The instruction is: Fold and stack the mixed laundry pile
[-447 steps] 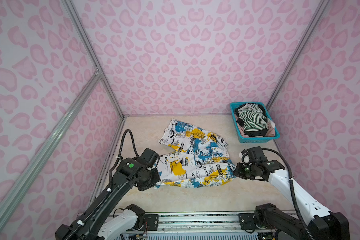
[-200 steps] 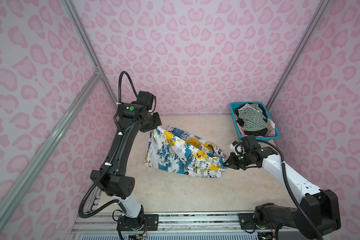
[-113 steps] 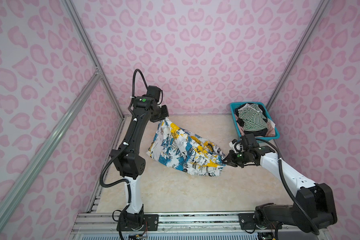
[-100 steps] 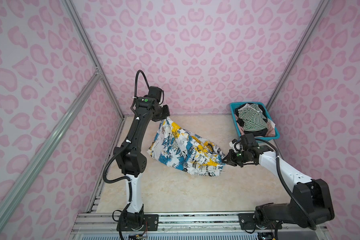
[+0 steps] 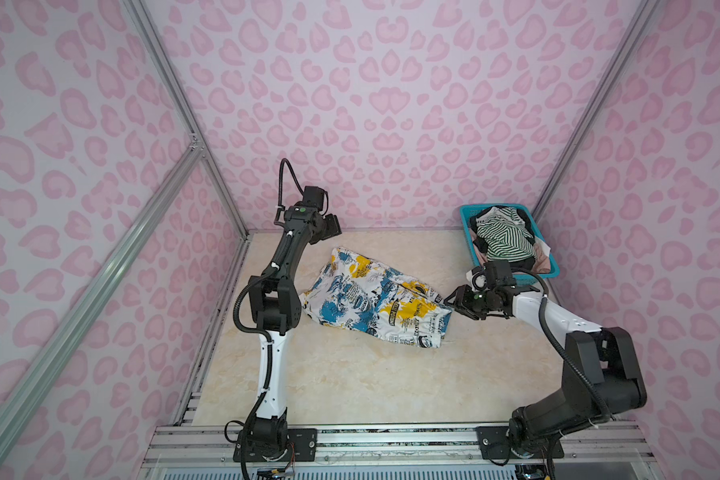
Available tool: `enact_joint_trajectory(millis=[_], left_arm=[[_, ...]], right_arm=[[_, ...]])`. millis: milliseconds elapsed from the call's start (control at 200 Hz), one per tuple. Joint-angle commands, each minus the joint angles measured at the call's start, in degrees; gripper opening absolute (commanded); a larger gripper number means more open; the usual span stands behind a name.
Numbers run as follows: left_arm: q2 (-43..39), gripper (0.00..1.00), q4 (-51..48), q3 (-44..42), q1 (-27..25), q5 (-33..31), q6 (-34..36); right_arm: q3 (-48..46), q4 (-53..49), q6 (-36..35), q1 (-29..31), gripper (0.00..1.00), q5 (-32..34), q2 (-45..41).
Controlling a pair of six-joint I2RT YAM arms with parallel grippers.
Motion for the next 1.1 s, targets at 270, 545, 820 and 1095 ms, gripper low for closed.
enact_joint_trajectory(millis=[270,545,820,1095], left_arm=[[-25.27,0.77,6.00,-31.92,4.01,1.68,0.26],[-37.49,0.75,9.79,-54.53,5.61,-1.00,-2.47],[-41.66,0.74,12.64,-61.61,6.11,0.17,-1.68],[-42.53,0.71,11.97,-62.02,6.86,-0.64,-0.43]], right_arm=[[5.77,-11.85,-24.65,6.41,0.71,4.80,0.55],[9.83,-15.88,-34.57,15.33,0.72,18.03,5.17],[13.71,-18.49,-38.32,15.54,0.54,22.24,12.41],[21.32,-24.31,-34.52,12.64,0.03,2.30,15.13]])
